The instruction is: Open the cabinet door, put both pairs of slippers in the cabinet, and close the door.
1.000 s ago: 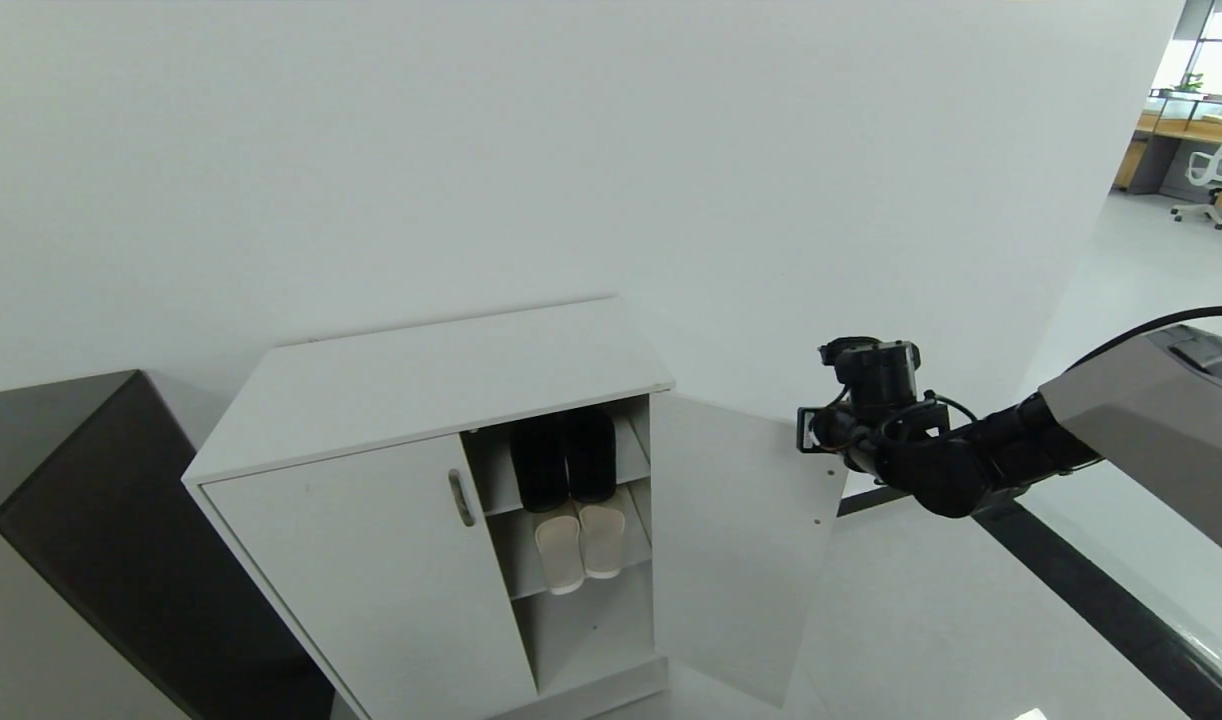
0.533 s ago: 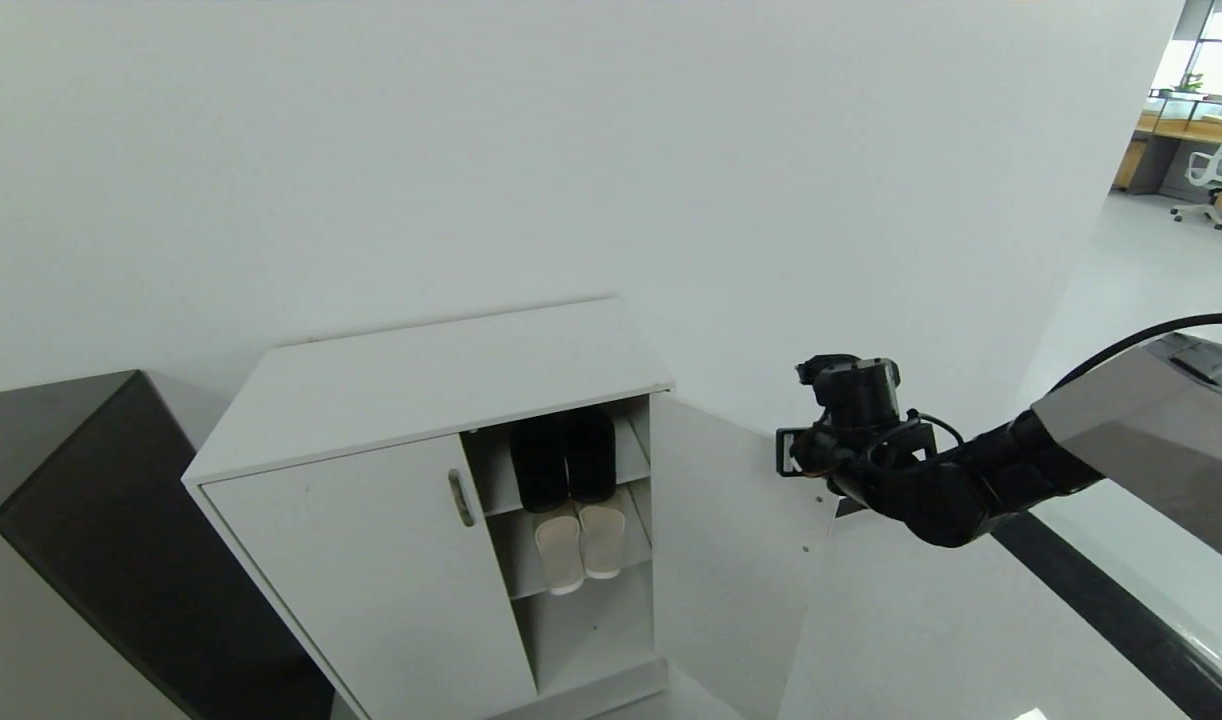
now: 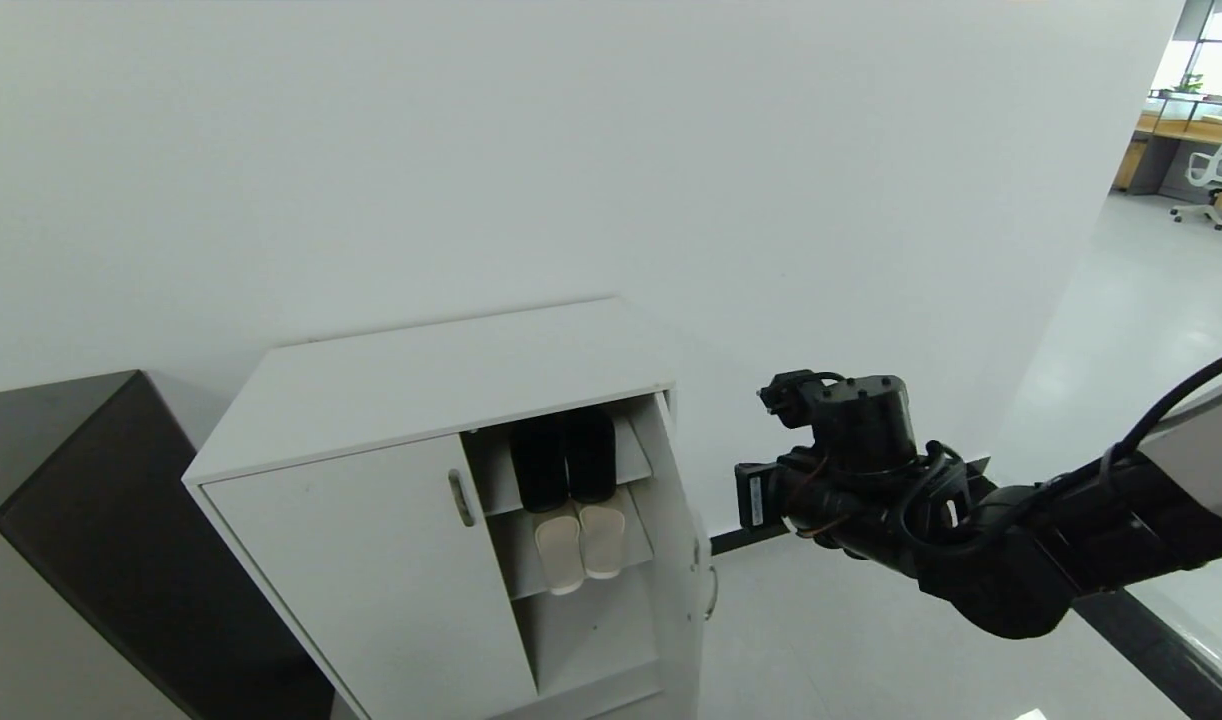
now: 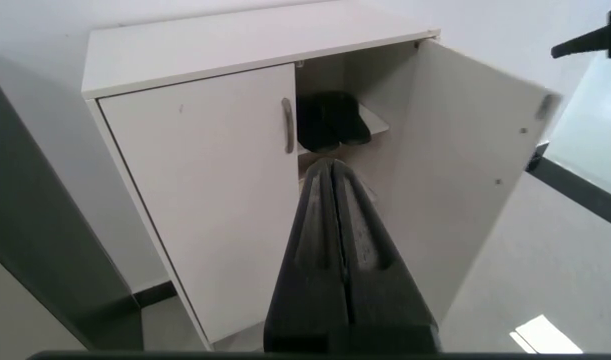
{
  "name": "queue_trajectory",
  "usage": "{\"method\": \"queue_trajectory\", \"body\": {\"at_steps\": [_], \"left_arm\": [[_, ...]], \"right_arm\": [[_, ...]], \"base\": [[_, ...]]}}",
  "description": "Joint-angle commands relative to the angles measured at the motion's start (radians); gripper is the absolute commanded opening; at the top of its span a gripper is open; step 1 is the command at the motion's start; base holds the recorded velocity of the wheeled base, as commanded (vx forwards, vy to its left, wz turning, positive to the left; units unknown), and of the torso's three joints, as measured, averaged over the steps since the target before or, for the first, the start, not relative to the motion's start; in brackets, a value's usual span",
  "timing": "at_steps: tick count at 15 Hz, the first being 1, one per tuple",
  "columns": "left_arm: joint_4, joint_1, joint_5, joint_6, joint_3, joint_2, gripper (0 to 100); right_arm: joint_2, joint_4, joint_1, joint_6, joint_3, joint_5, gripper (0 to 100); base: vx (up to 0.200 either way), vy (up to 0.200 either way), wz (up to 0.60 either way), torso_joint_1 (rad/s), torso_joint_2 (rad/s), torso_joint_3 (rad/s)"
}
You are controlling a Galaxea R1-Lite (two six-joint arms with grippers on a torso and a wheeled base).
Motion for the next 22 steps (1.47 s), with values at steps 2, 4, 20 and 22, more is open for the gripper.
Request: {"method": "queue_trajectory", "body": {"at_steps": [2,4,20,22], "left_arm": [[0.000,0.000,0.000,0.000,0.000,0.001,0],[0.000,0.000,0.000,-0.002,0.000,0.001,0],[0.000,0.000,0.000,-0.002,0.000,0.001,0],[0.000,0.000,0.000,-0.002,0.000,0.001,0]], "right_arm": [[-0.045,-0.051,0.011,-0.032,0.060,0.004,0],[-0.042,-0.057,0.022,-0.046,0.066,0.004,0],[-0.024,-0.112,0.030,-0.049,0.104,0.008,0],[-0.024,-0.155,0.030,-0.049,0.146,0.030,0]], "base": [[0.000,0.000,0.00,0.000,0.00,0.000],[0.000,0.000,0.30,-0.001,0.00,0.001],[0.000,0.000,0.30,0.001,0.00,0.002],[0.000,0.000,0.00,0.000,0.00,0.000]]}}
